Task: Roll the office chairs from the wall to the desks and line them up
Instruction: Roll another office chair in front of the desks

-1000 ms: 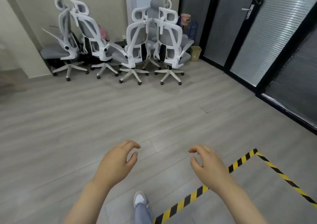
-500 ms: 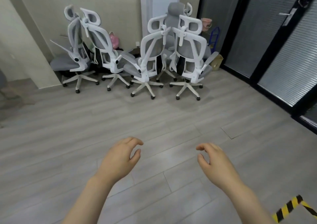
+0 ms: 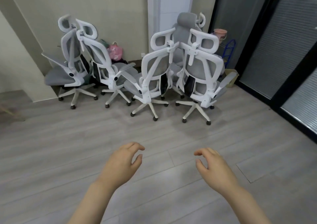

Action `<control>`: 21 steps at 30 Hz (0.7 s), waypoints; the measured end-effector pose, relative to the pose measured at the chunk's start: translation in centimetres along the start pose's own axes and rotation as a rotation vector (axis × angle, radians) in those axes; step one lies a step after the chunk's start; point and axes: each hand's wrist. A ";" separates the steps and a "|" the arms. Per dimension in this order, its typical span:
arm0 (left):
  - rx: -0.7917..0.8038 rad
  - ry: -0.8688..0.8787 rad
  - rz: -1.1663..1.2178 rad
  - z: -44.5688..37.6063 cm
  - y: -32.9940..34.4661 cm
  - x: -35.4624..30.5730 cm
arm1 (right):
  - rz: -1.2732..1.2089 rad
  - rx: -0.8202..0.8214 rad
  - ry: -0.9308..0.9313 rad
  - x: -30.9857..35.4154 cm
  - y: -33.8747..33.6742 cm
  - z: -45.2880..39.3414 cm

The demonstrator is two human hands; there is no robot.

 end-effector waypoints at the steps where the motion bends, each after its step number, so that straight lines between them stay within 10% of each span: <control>1: -0.018 0.007 0.013 -2.6 -0.2 -0.1 | 0.003 0.003 -0.003 -0.3 -0.7 -2.6; 21: 0.077 0.247 -0.133 -51.8 -1.9 8.3 | 0.022 -0.056 0.140 -6.7 -4.2 -46.2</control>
Point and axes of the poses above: each hand's wrist, its own z-axis away from the middle knuckle, its own y-axis out of the palm, x = y × z, and after that the axes turned 6 degrees about z, right-handed
